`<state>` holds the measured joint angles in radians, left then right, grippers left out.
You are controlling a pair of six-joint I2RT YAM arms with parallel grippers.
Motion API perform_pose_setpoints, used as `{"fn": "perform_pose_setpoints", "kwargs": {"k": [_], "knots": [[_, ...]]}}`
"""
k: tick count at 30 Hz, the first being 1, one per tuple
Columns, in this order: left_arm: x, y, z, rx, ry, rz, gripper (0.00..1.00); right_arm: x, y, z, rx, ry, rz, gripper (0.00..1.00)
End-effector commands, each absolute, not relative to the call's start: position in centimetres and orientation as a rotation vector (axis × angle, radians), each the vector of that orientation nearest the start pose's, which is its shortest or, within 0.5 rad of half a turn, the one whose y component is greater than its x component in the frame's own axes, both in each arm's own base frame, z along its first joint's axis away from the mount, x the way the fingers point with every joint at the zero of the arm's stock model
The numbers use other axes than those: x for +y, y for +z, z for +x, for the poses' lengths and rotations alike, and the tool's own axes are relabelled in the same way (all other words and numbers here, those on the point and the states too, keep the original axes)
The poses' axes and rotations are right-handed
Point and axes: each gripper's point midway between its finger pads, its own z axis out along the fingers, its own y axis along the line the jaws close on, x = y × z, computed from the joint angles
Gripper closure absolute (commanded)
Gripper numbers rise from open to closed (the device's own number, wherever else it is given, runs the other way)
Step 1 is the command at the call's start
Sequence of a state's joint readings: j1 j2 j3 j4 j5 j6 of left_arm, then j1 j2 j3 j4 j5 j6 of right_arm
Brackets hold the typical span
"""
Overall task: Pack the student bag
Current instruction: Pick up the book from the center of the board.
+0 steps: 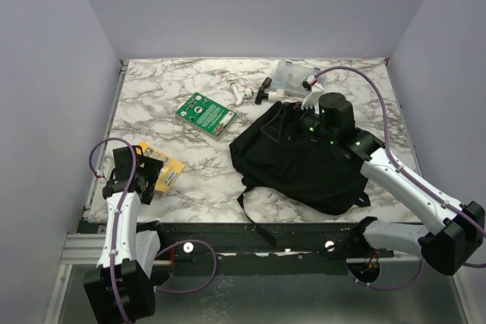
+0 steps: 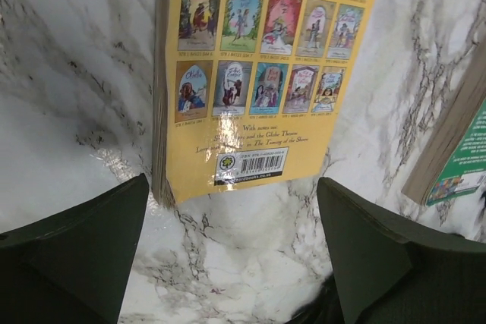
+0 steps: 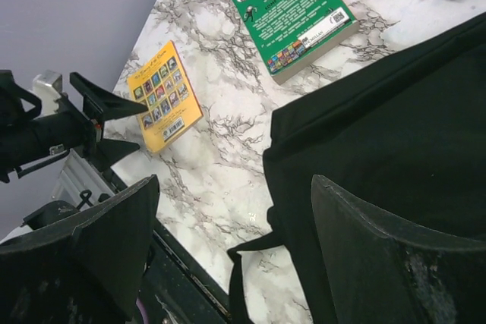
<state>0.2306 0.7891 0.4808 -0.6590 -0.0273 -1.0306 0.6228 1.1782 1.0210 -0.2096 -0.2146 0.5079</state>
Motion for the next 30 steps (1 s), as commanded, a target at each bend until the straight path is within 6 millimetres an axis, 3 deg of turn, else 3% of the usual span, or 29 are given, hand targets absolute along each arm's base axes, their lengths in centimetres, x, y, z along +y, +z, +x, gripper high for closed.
{"fn": "perform_pose_setpoints", "kwargs": {"k": [1, 5, 12, 19, 24, 27, 30], "knots": [[1.1, 4.6, 20.2, 2.073, -0.287, -1.72, 0.11, 26.3, 26.0, 27.6, 2.005, 0.905, -0.257, 0.15], [0.0, 3.3, 19.7, 2.121, -0.316, -1.812, 0.18, 26.2, 25.8, 27.7, 2.006, 0.896, -0.255, 0.15], [1.1, 1.9, 19.1, 2.104, -0.199, -1.9, 0.37, 26.3, 26.1, 27.6, 2.005, 0.912, -0.251, 0.16], [1.5, 0.8, 19.3, 2.089, -0.187, -1.895, 0.69, 26.0, 25.5, 27.5, 2.021, 0.904, -0.227, 0.16], [1.4, 1.5, 20.3, 2.058, -0.266, -1.773, 1.0, 26.5, 24.3, 27.1, 2.059, 0.933, -0.234, 0.16], [1.2, 3.0, 21.1, 2.042, -0.335, -1.669, 1.0, 27.4, 22.9, 26.7, 2.088, 0.989, -0.239, 0.16], [-0.5, 5.5, 22.3, 2.019, -0.514, -1.555, 1.0, 29.2, 22.5, 26.0, 2.115, 1.083, -0.248, 0.16]]}}
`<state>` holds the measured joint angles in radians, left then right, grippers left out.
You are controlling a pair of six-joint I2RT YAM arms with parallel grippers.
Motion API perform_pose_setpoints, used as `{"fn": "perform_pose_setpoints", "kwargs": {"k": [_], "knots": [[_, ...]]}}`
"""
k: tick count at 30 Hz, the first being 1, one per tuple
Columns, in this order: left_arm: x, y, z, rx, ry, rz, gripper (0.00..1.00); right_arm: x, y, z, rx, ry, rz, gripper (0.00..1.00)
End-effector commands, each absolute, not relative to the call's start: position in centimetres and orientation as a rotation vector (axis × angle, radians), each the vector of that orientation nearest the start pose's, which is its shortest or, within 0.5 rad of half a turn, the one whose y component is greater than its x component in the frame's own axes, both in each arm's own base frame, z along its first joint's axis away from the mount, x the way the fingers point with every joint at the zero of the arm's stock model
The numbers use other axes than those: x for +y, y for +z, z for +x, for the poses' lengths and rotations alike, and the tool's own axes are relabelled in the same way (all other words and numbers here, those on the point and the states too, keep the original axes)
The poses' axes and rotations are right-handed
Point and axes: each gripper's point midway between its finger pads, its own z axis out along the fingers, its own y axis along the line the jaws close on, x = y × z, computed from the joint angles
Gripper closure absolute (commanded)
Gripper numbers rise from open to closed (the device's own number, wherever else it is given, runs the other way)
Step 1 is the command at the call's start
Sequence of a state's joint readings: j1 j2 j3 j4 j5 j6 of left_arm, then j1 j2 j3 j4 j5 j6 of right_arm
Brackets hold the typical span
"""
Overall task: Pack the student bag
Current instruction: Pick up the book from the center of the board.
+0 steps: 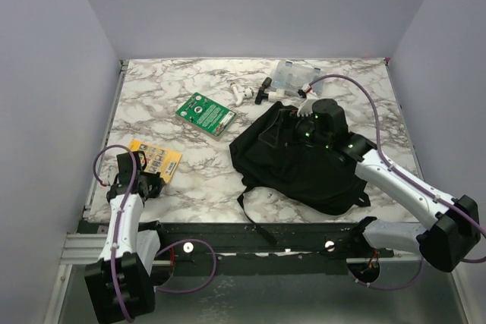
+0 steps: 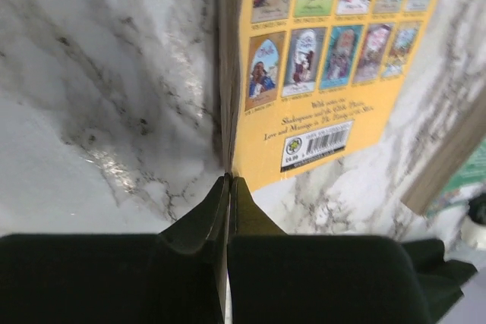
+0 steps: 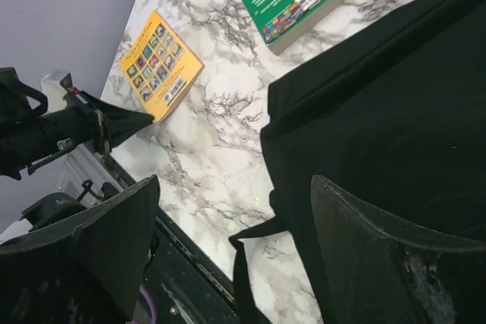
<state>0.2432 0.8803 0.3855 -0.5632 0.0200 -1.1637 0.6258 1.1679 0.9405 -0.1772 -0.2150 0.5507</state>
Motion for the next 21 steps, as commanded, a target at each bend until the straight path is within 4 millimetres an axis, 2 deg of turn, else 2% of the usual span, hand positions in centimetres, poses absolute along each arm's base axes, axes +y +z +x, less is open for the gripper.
{"fn": "perform_pose_setpoints", "kwargs": {"k": [1, 4, 7, 11, 13, 17, 21], "knots": [[-1.2, 6.4, 22.7, 2.004, -0.586, -1.512, 1.0, 30.0, 22.6, 25.7, 2.11, 1.12, -0.257, 0.16], [-2.7, 9.1, 23.6, 1.942, -0.759, -1.453, 1.0, 33.1, 22.7, 24.8, 2.09, 1.283, -0.242, 0.16], [-4.2, 10.9, 23.8, 1.919, -0.896, -1.431, 1.0, 35.9, 22.6, 24.1, 2.138, 1.494, -0.122, 0.16], [-5.5, 12.2, 23.8, 1.913, -1.021, -1.435, 1.0, 39.4, 21.2, 23.8, 2.202, 1.643, 0.043, 0.16], [-6.3, 12.3, 23.5, 1.927, -1.082, -1.432, 1.0, 40.8, 19.7, 24.1, 2.281, 1.697, 0.145, 0.18], [-7.1, 12.4, 23.2, 1.931, -1.154, -1.434, 1.0, 42.9, 17.8, 24.7, 2.358, 1.679, 0.27, 0.19], [-7.8, 12.6, 22.9, 1.939, -1.215, -1.415, 1.0, 43.9, 15.8, 25.5, 2.424, 1.588, 0.375, 0.19]]}}
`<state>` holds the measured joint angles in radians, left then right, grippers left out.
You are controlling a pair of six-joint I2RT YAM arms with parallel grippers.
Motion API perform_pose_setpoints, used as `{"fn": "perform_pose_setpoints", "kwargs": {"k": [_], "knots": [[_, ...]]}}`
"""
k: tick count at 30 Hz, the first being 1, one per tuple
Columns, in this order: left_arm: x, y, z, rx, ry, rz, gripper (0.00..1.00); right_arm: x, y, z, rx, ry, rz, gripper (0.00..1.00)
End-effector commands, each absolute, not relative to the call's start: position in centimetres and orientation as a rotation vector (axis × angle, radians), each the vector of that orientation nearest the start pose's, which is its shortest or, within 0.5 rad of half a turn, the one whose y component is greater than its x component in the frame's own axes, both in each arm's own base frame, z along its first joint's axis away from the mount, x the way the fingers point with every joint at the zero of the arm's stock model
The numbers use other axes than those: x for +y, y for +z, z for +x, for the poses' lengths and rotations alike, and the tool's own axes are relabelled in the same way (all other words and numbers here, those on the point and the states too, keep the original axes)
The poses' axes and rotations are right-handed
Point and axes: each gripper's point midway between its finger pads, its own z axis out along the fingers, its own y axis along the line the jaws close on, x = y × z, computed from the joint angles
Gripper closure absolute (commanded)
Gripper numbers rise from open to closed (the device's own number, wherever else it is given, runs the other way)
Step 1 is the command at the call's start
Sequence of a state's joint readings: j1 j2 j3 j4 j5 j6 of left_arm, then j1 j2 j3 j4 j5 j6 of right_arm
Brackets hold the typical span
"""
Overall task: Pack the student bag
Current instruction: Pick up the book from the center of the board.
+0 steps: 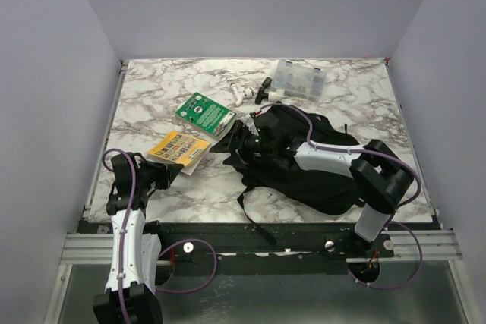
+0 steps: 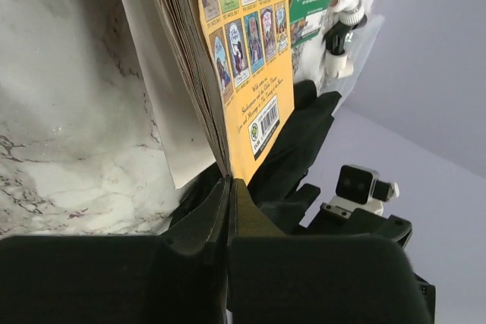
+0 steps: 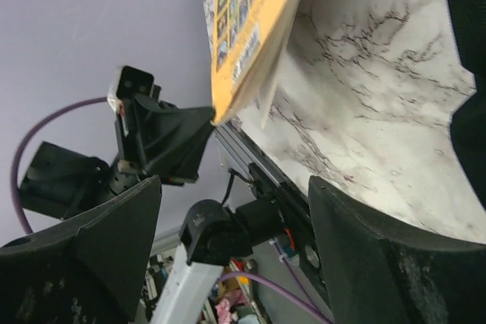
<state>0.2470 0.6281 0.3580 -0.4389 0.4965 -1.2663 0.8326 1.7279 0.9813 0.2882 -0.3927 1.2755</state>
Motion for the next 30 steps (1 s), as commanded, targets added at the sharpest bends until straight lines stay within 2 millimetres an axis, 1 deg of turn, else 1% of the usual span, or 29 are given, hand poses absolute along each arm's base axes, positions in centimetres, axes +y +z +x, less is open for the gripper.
{"fn": "perform_pose_setpoints", "kwargs": {"k": [1, 6, 10, 16, 19, 21, 24, 28, 30], "knots": [[-7.8, 12.5, 22.9, 1.938, -1.214, -1.414, 1.0, 44.0, 15.4, 25.7, 2.424, 1.573, 0.389, 0.19], [-8.4, 12.7, 22.7, 1.939, -1.272, -1.401, 1.0, 45.0, 13.4, 26.0, 2.46, 1.518, 0.419, 0.19], [-8.9, 12.8, 22.4, 1.945, -1.317, -1.386, 1.0, 45.1, 11.7, 26.3, 2.49, 1.411, 0.437, 0.19], [-9.5, 12.9, 21.8, 1.94, -1.377, -1.374, 1.0, 45.7, 9.4, 26.5, 2.529, 1.374, 0.437, 0.23], [-9.8, 12.6, 21.5, 1.939, -1.399, -1.382, 1.0, 46.5, 9.2, 26.3, 2.531, 1.392, 0.402, 0.25], [-10.0, 12.4, 21.4, 1.935, -1.414, -1.385, 1.0, 47.0, 8.8, 26.1, 2.559, 1.372, 0.377, 0.25], [-10.4, 12.6, 21.1, 1.944, -1.446, -1.369, 1.0, 47.7, 8.6, 25.7, 2.562, 1.419, 0.39, 0.25], [-10.7, 12.6, 20.9, 1.954, -1.452, -1.354, 1.0, 48.7, 8.8, 25.5, 2.558, 1.484, 0.414, 0.32], [-10.8, 12.5, 20.8, 1.962, -1.453, -1.348, 1.0, 49.2, 9.5, 25.4, 2.537, 1.535, 0.43, 0.4]]}}
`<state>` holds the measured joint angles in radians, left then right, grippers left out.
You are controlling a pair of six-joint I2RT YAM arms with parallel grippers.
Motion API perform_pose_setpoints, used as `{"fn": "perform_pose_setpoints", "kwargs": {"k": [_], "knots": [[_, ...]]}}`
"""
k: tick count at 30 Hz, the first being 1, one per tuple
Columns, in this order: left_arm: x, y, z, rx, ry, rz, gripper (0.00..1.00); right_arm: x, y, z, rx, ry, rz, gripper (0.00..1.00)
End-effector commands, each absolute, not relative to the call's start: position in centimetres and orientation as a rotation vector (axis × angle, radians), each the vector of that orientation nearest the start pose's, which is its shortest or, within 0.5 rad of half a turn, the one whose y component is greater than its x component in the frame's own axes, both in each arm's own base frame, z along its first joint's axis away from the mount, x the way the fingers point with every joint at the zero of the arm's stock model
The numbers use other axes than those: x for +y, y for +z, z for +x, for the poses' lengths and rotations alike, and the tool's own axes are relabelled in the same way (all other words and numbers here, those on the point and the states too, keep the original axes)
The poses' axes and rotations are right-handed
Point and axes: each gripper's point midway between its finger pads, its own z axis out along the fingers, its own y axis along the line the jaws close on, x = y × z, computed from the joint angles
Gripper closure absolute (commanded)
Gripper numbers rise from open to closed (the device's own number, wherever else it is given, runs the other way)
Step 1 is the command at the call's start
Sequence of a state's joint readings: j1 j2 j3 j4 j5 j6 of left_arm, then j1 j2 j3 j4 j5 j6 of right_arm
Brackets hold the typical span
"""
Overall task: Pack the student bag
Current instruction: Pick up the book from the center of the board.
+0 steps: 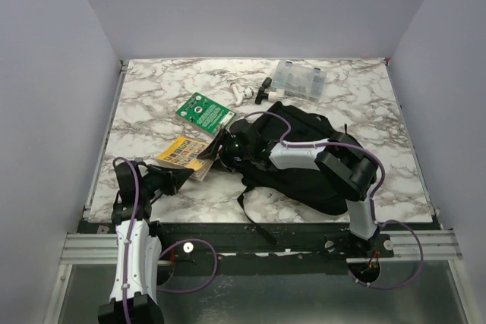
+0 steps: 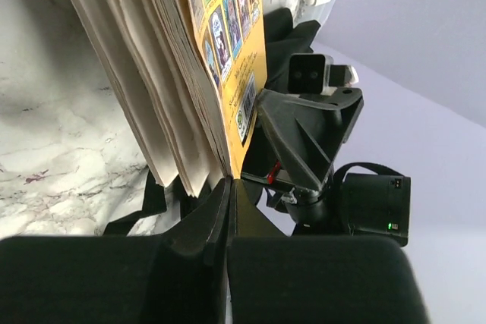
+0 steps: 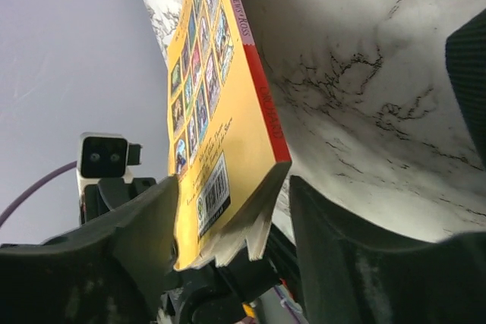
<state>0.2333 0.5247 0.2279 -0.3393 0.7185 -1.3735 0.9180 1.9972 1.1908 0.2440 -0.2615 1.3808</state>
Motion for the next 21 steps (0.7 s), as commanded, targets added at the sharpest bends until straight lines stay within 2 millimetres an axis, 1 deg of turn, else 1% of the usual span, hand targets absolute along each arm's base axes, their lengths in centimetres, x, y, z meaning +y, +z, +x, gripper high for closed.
{"fn": "perform_pose_setpoints", "kwargs": {"k": [1, 4, 5, 8, 10, 11, 12, 13, 14, 15, 17, 19, 21], "knots": [[-10.9, 12.3, 20.8, 1.966, -1.458, -1.349, 1.0, 49.4, 9.8, 25.5, 2.519, 1.551, 0.42, 0.45], [-11.2, 12.4, 20.7, 1.981, -1.488, -1.34, 1.0, 49.5, 9.7, 25.6, 2.511, 1.537, 0.418, 0.5], [-11.3, 12.5, 20.7, 1.988, -1.491, -1.321, 1.0, 49.4, 9.9, 25.8, 2.491, 1.546, 0.414, 0.55], [-11.4, 12.6, 20.6, 2.006, -1.481, -1.273, 1.0, 49.5, 10.3, 26.6, 2.448, 1.528, 0.369, 0.82], [-11.6, 12.8, 20.5, 2.017, -1.501, -1.242, 1.0, 49.5, 10.6, 26.9, 2.433, 1.519, 0.357, 0.92], [-11.7, 13.0, 20.4, 2.024, -1.507, -1.217, 0.94, 49.4, 10.8, 27.0, 2.421, 1.52, 0.348, 0.98], [-11.8, 13.2, 20.3, 2.03, -1.511, -1.185, 0.86, 49.2, 11.1, 27.2, 2.405, 1.512, 0.336, 1.0], [-11.8, 13.4, 20.2, 2.033, -1.509, -1.156, 0.76, 48.8, 11.3, 27.4, 2.387, 1.493, 0.311, 1.0], [-11.9, 13.7, 20.2, 2.036, -1.509, -1.121, 0.65, 48.4, 11.8, 27.7, 2.369, 1.481, 0.276, 1.0], [-12.0, 13.9, 20.1, 2.043, -1.517, -1.099, 0.56, 47.7, 12.2, 28.2, 2.355, 1.459, 0.252, 1.0], [-12.3, 14.6, 20.0, 2.044, -1.544, -1.032, 0.38, 46.0, 14.0, 29.1, 2.293, 1.47, 0.201, 1.0], [-12.4, 15.6, 20.1, 2.022, -1.55, -0.943, 0.25, 43.7, 16.3, 30.1, 2.208, 1.471, 0.14, 1.0], [-12.6, 17.1, 20.1, 1.987, -1.563, -0.819, 0.22, 40.8, 18.9, 31.3, 2.129, 1.416, 0.079, 1.0]]}}
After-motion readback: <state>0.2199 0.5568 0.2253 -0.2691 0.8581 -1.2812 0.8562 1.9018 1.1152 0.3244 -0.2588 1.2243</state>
